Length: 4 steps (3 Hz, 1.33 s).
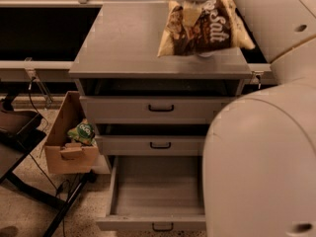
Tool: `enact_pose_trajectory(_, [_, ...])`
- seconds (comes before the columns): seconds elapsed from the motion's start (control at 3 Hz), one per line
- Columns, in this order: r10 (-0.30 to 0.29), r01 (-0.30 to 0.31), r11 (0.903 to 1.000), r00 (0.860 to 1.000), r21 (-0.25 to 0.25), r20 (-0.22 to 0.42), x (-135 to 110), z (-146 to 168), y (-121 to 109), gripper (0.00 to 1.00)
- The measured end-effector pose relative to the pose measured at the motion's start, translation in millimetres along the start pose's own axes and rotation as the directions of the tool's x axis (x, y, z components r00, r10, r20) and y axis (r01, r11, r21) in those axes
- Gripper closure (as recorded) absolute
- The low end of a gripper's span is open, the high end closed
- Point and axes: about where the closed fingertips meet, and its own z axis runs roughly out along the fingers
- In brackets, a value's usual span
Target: Pick brown chip bag from bottom drawer and place on counter
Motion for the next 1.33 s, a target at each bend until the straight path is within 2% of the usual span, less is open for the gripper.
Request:
enact_pose_trajectory(0.33, [0.038,-0.05,0.9816,0.997,0.184,0.07,-11.6,-76.1,-52.6,1.0])
enact_pose_trajectory(0.67, [0.06,-0.102,0.9515,0.987,0.29,0.149,-17.6,-122.2,-76.2,1.0])
enact_pose_trajectory(1.0, [0.065,-0.119,0.9439,0.982,0.308,0.179,-22.2,-126.7,-81.8,1.0])
enact_pose_trajectory(1.33, [0.101,-0.193,0.9386,0.946,0.286,0.308,-57.4,-108.8,-87.9,1.0])
